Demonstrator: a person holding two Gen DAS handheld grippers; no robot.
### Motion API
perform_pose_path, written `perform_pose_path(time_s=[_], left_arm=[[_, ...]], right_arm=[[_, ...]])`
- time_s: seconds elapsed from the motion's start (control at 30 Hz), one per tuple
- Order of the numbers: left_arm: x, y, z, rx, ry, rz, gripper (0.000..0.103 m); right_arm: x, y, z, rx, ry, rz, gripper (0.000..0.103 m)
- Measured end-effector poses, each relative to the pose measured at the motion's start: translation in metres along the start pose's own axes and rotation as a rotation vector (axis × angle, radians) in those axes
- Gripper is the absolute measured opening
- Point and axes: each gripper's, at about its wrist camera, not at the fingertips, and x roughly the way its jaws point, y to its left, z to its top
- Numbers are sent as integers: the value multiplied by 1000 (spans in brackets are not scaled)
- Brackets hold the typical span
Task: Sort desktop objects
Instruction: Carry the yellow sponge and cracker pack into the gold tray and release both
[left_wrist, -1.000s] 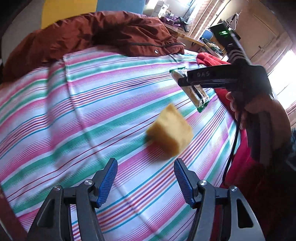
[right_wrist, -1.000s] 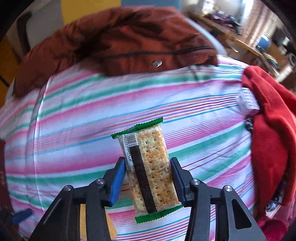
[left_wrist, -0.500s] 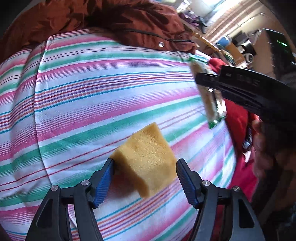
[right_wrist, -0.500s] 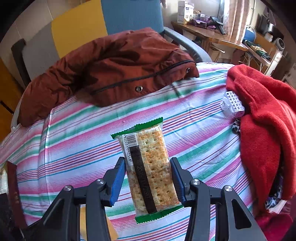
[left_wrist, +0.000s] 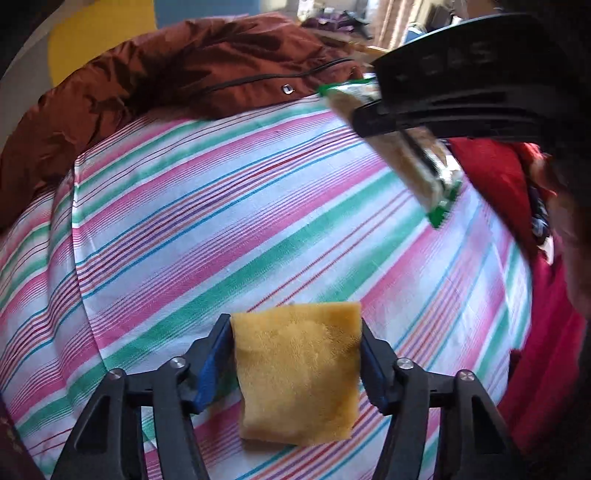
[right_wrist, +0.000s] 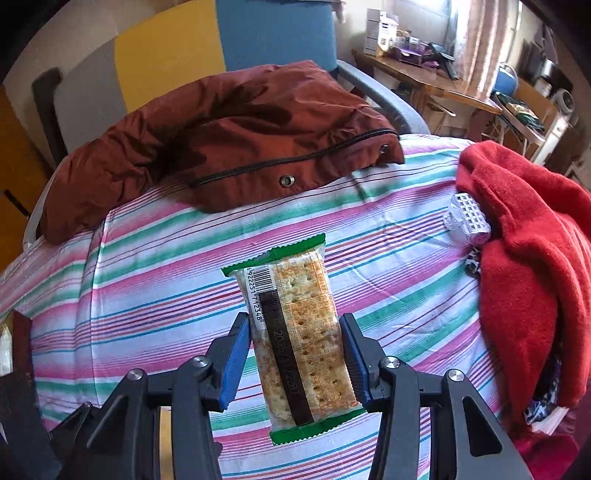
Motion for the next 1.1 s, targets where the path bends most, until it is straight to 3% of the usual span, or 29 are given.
perform_pose_path(time_s=[0.13, 0.3, 0.57, 0.83, 1.1], left_arm=[[-11, 12, -12, 5, -20, -29, 58], [-31, 40, -33, -59, -38, -41, 58], [-98, 79, -61, -90, -175, 68, 58], [-164, 112, -89, -146, -303, 185, 58], [-197, 152, -123, -245, -343, 256, 58]], right_arm=[[5, 10, -4, -49, 12, 6, 49], [6, 32, -10, -143, -2, 48, 49], [4, 80, -30, -334, -8, 142, 49], [6, 89, -41, -371, -3, 126, 49], [15, 101, -49, -394, 23, 100, 49]])
